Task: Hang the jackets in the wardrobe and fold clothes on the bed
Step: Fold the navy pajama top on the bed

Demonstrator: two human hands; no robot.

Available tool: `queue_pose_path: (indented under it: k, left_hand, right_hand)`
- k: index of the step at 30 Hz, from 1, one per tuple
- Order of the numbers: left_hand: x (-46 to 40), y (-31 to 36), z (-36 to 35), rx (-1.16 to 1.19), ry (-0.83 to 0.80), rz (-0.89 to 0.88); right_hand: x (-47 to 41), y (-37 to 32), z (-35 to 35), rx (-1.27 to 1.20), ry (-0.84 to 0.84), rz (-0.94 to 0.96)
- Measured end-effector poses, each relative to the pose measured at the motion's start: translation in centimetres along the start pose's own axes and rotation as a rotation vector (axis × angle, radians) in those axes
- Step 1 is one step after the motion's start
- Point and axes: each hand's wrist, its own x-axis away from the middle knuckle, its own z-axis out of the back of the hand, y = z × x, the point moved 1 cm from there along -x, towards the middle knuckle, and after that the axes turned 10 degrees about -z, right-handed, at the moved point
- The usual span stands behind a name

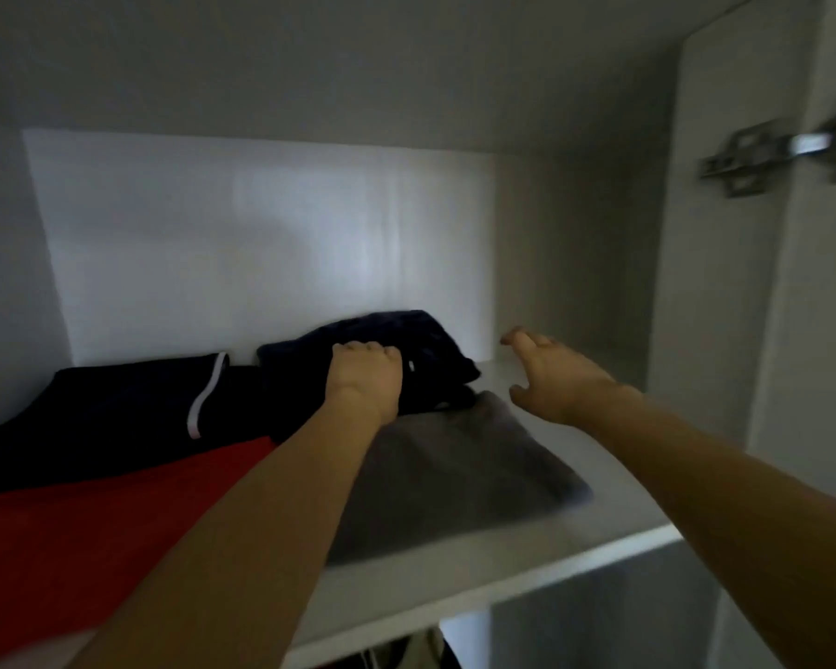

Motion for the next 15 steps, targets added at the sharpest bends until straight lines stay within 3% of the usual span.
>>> queue_pose_path:
  k: [7,15]
  left_hand:
    - [4.9,10.4,8.8,0.149,0.37,-0.231]
    - [10.8,18.7,14.8,0.222,0.569,-0.437]
  right_hand:
    - [10.9,6.9,7.3,0.054,0.028,-0.163]
    - [23.7,11.1,12.6,-0.003,0.102,-0.328]
